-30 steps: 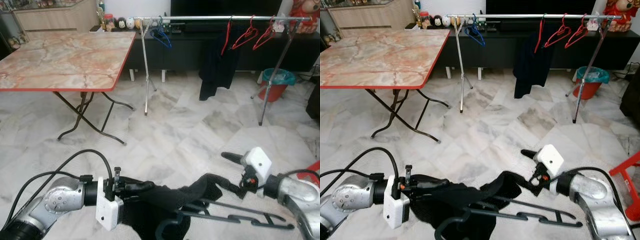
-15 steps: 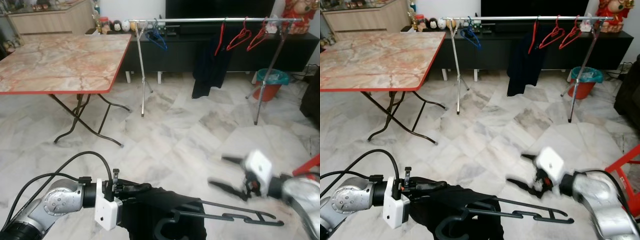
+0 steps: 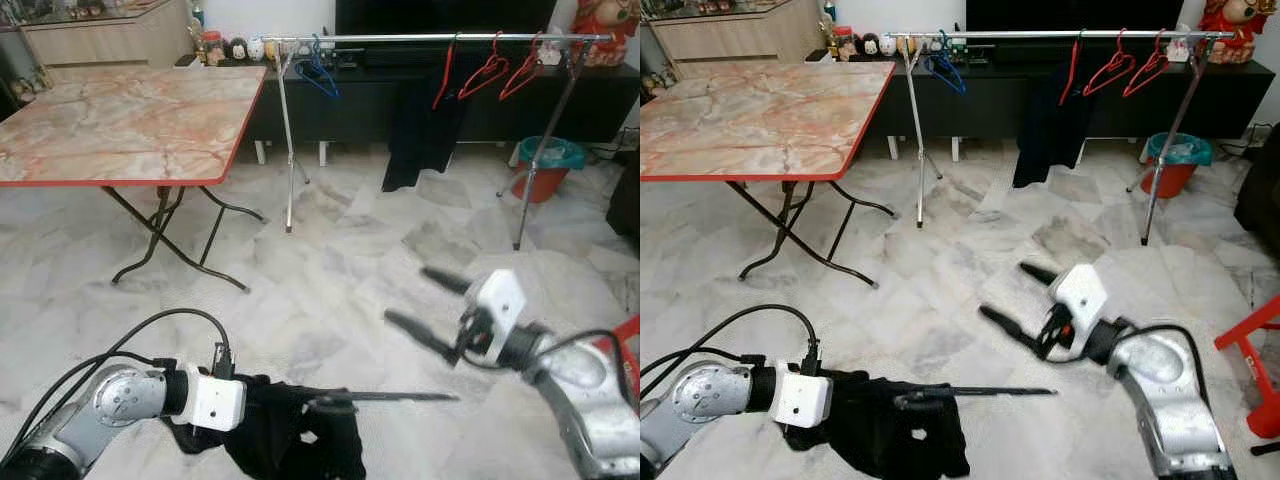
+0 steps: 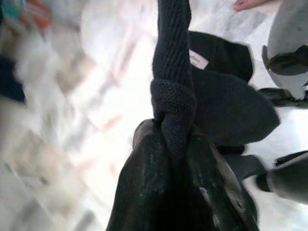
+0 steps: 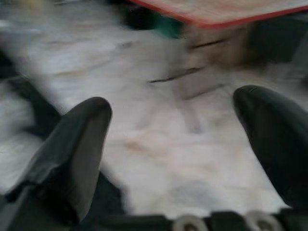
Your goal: Hang hanger
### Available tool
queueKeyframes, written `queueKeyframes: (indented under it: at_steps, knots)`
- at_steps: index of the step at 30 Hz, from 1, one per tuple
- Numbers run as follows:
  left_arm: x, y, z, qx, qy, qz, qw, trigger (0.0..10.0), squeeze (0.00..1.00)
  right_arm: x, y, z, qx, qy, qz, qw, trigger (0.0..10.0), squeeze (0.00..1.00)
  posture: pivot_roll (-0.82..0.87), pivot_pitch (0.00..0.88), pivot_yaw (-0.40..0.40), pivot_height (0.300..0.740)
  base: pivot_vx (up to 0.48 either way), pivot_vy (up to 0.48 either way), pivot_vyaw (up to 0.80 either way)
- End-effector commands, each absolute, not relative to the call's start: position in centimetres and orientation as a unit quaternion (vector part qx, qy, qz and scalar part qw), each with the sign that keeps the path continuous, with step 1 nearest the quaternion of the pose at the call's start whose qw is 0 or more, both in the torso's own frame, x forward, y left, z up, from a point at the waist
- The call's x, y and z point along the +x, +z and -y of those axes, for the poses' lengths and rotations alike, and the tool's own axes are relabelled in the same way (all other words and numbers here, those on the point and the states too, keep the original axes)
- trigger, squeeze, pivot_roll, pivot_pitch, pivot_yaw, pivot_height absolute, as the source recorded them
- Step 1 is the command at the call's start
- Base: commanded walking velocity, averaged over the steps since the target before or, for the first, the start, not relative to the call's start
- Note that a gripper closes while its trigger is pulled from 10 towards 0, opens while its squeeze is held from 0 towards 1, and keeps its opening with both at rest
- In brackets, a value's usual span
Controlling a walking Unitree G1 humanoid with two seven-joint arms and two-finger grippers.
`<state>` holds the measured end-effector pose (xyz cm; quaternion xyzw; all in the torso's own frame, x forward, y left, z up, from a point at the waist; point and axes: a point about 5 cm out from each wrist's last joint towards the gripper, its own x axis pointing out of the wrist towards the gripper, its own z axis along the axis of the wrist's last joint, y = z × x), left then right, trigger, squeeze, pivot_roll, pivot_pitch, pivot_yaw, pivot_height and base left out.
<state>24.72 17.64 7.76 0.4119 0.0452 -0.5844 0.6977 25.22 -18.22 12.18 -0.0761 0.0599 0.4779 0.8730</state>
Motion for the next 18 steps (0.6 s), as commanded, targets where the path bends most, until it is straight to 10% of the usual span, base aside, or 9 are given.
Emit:
queueKeyframes:
  at_steps: [1, 18]
  knots:
    - [25.5, 9.1, -17.5, 0.397, -0.568, -0.041, 0.72, 10.0, 0.0, 25.0, 12.5, 17.8, -0.073, 0.502, -0.061, 0.86, 10.0, 0.0, 0.06, 0.0, 0.039, 0.74, 0.0, 0.0, 0.0]
    - [27.0, 13.0, -14.8, 0.415, -0.635, -0.085, 0.646, 10.0, 0.0, 24.8, 10.1, 17.8, -0.099, 0.549, -0.119, 0.821, 10.0, 0.0, 0.07, 0.0, 0.023, 0.74, 0.0, 0.0, 0.0]
